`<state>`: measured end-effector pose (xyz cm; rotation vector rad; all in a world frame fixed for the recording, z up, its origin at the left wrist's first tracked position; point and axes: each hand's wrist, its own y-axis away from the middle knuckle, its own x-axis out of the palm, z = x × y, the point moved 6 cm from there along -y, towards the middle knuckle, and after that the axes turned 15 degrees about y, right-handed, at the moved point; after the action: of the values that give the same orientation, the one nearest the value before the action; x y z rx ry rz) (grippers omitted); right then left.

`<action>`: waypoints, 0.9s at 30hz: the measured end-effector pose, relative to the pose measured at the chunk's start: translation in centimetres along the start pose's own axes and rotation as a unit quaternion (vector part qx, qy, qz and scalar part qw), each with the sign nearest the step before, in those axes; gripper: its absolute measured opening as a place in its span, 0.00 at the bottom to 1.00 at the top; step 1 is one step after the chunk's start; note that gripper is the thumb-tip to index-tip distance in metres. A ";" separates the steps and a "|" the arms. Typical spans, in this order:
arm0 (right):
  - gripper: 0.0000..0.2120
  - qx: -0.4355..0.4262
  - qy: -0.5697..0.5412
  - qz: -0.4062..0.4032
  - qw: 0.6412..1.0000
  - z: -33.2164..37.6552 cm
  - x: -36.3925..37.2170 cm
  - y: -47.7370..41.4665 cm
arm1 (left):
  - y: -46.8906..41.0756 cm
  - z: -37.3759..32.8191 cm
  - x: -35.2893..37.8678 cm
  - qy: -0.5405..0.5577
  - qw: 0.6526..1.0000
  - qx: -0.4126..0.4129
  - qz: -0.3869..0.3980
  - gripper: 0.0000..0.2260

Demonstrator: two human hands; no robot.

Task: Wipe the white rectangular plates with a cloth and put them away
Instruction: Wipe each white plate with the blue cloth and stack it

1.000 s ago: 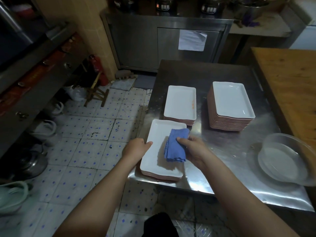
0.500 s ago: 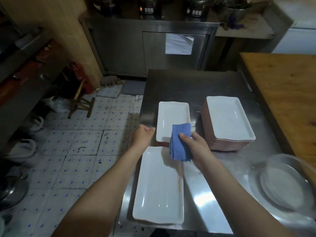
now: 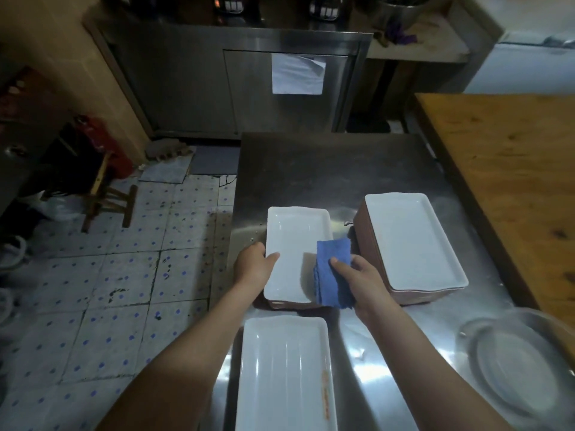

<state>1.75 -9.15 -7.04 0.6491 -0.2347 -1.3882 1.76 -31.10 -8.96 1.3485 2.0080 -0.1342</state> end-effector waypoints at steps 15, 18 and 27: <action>0.04 -0.017 -0.021 -0.011 1.000 2.8 -2.3 2.5 | 1.1 -1.1 -1.7 0.168 0.986 -0.009 -0.006 0.12; 0.04 -0.051 -0.017 -0.008 0.999 4.4 -3.2 4.0 | 2.3 -2.3 -1.8 0.222 0.975 -0.028 0.002 0.12; 0.13 -0.156 0.010 0.098 0.983 8.0 -1.6 8.8 | 9.4 -5.9 -1.6 0.417 0.906 -0.068 0.008 0.07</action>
<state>4.67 -9.53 4.61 0.3677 -0.0593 -1.1958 7.12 -25.43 -0.96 1.4683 2.6155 0.6953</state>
